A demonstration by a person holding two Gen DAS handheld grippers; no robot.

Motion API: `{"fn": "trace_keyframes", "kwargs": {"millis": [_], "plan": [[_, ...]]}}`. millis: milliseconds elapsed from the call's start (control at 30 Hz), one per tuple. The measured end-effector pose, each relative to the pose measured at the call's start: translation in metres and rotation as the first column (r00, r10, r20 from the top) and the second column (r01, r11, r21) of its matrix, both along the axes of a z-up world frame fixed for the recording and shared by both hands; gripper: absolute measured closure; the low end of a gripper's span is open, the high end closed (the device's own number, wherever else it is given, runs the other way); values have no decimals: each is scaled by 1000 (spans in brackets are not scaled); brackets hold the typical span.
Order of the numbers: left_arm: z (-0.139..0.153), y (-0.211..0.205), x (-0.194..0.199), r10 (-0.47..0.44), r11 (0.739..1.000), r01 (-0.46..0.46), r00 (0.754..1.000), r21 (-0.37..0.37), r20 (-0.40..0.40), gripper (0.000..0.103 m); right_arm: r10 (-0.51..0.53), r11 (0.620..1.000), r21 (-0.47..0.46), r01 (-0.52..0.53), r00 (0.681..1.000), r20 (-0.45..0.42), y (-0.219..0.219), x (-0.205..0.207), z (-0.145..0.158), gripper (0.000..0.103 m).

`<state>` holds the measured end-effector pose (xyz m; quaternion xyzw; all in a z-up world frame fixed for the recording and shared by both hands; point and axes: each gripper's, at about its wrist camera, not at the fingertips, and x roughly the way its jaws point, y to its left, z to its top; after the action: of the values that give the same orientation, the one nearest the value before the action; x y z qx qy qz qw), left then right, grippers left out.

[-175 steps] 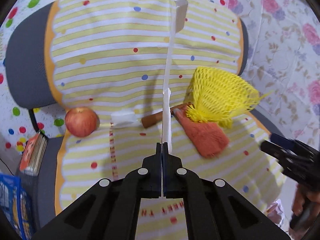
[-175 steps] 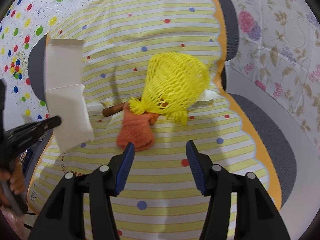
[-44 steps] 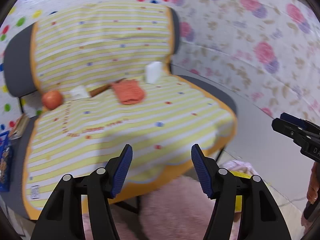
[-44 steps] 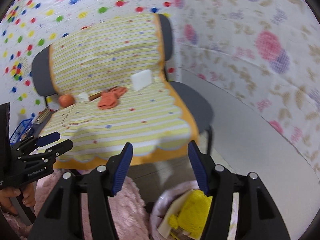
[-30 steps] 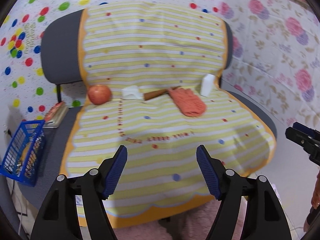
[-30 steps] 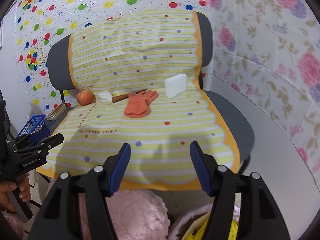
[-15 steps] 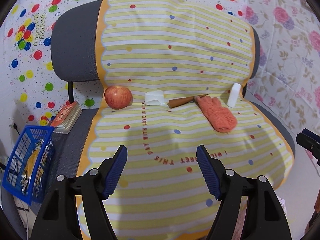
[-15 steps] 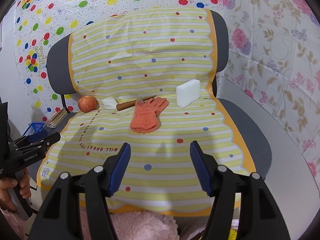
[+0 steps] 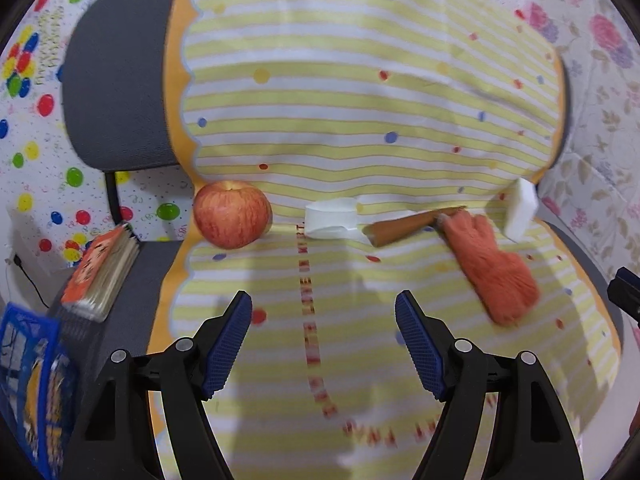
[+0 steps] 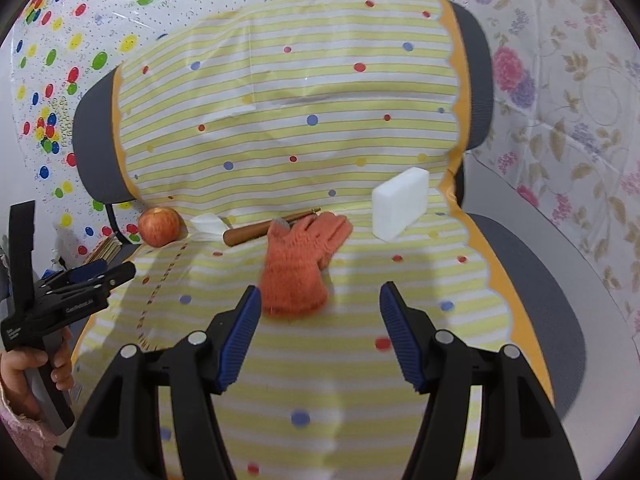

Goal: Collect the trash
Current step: 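Move both tools back above the chair, then grasp the white tissue with the left gripper while the right gripper grasps the white sponge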

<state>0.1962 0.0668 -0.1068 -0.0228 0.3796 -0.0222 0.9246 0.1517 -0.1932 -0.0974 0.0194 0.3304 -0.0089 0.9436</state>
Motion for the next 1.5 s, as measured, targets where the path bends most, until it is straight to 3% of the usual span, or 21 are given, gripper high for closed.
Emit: {"fn": "trace_keyframes", "kwargs": {"millis": [133,400,667,700,767,900,1033,1167,1333,1500], "plan": [[-13,-3,37,16,999,-16,1000,33,-23,17,9,1000,16,-9,1000,-16,2,33,-10,45],[-37,-21,112,53,998,-49,995,50,-90,16,2,1000,30,-2,1000,-12,3,82,-16,46],[-54,-24,163,104,994,-96,978,50,-184,16,-14,999,49,15,1000,-26,-12,100,-24,44],[-55,-24,166,105,994,-98,975,46,-194,18,-17,999,50,19,999,-28,-13,100,-25,44],[-58,-22,169,106,994,-102,972,31,-210,37,-25,998,56,27,999,-35,-17,98,-28,45],[-53,-21,157,60,998,-60,978,5,-199,49,-32,998,53,34,999,-38,-21,90,-27,45],[-30,-18,118,-6,1000,4,995,-22,-104,55,-38,998,53,40,999,-34,-23,78,-24,44],[-6,-10,72,-60,996,59,998,-68,-17,56,-43,998,49,45,998,-40,-25,68,-24,44],[19,-13,21,-58,997,61,997,-53,43,55,-83,995,46,85,995,-48,-39,57,-26,44],[27,-7,6,-22,998,26,998,-65,60,55,-127,991,34,128,991,-30,-55,61,-29,45]]}}
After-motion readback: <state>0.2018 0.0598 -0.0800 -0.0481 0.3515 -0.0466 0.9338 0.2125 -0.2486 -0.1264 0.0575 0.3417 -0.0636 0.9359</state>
